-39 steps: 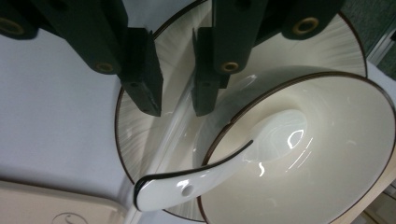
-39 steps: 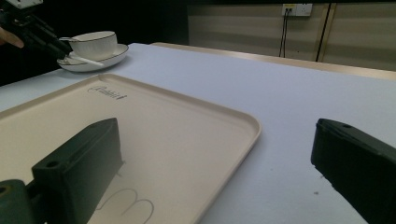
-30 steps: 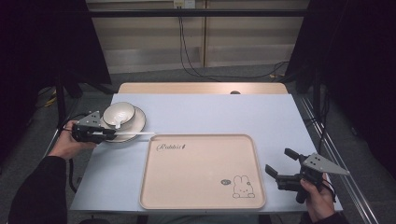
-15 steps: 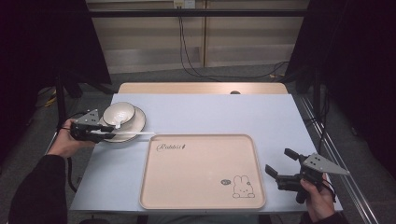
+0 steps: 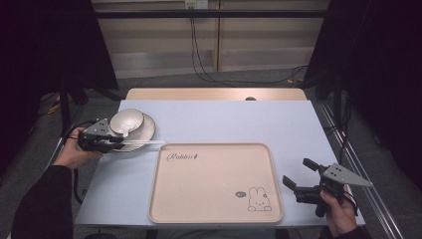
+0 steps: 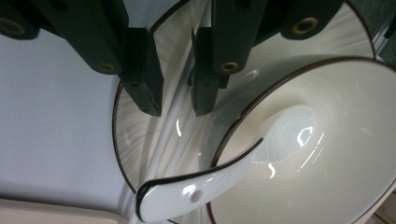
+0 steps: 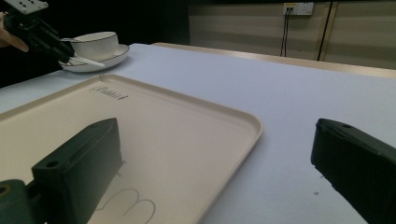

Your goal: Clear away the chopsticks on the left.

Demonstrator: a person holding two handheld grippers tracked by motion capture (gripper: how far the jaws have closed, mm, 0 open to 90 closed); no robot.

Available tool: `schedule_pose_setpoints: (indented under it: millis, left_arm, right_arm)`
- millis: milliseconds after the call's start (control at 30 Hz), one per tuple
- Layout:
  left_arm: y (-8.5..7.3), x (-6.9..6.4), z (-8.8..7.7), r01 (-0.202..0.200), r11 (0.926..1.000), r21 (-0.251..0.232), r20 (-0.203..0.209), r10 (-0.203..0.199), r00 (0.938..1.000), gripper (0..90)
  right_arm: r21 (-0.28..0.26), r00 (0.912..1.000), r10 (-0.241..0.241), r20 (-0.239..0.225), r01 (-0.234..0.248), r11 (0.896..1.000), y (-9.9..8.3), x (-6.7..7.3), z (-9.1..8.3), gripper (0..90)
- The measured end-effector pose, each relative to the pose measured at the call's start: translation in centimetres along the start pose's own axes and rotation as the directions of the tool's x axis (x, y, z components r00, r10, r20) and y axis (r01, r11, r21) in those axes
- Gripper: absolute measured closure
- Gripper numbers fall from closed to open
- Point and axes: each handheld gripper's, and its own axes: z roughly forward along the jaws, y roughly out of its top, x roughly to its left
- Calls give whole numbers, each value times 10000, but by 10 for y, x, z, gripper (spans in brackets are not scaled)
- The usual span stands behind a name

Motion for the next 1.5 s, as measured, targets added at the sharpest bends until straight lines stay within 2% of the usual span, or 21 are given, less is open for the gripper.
schedule_pose_setpoints:
  millis: [133,200,333,367,567,800,933,967,1033,1133,1167,1200,1267,1333,1400,1500]
  left_arm:
    - [6,-1,8,-105,9999,132,396,99,9992,742]
    - [8,-2,11,-135,9999,51,444,133,9989,743]
    - [10,-3,14,-227,9996,179,473,218,9986,766]
    - [11,-3,15,-249,9995,201,618,236,9978,777]
    - [12,-2,14,-254,9992,295,911,226,9956,841]
    - [11,-3,11,113,9996,261,922,-137,9957,846]
    - [14,-5,8,529,9985,117,974,-538,9938,847]
    - [15,-5,7,458,9988,194,1082,-476,9930,847]
    - [15,-7,7,597,9982,47,997,-599,9932,847]
    - [18,-9,2,554,9983,187,1174,-573,9914,847]
    - [19,-11,2,636,9980,28,1057,-635,9924,847]
    - [20,-10,0,591,9982,133,1173,-602,9913,847]
    - [21,-13,-4,738,9972,71,1149,-741,9906,847]
    - [22,-15,-7,765,9971,46,1209,-765,9897,847]
    - [23,-19,-8,757,9971,9,1123,-753,9908,846]
    - [25,-24,-14,888,9960,21,1230,-884,9885,846]
  right_arm:
    - [8,9999,114,33,-114,9999,0,0,1,15]
    - [62,9999,106,4,-106,9999,-1,0,1,15]
    - [71,9999,95,-36,-95,9999,-1,-1,1,15]
    - [77,9999,102,-38,-102,9999,-1,-1,1,15]
    - [99,9998,201,-26,-201,9997,-1,0,1,15]
    - [101,9995,316,-38,-316,9995,-1,-1,2,15]
    - [86,9995,323,-42,-322,9994,-1,-1,2,15]
    - [74,9996,294,-17,-294,9995,-1,-1,2,15]
    - [69,9995,302,-31,-301,9995,-1,0,2,15]
    - [55,9995,319,7,-319,9995,-1,0,1,15]
    - [62,9995,315,6,-315,9995,-1,0,1,15]
    - [69,9995,314,-9,-314,9995,-1,0,1,15]
    - [111,9999,165,-21,-165,9998,-1,-1,1,15]
    - [64,9996,278,-21,-278,9996,-1,0,1,15]
    - [86,9998,200,-38,-199,9998,-1,-1,1,15]
    - [101,9997,232,-59,-232,9997,-1,0,2,15]
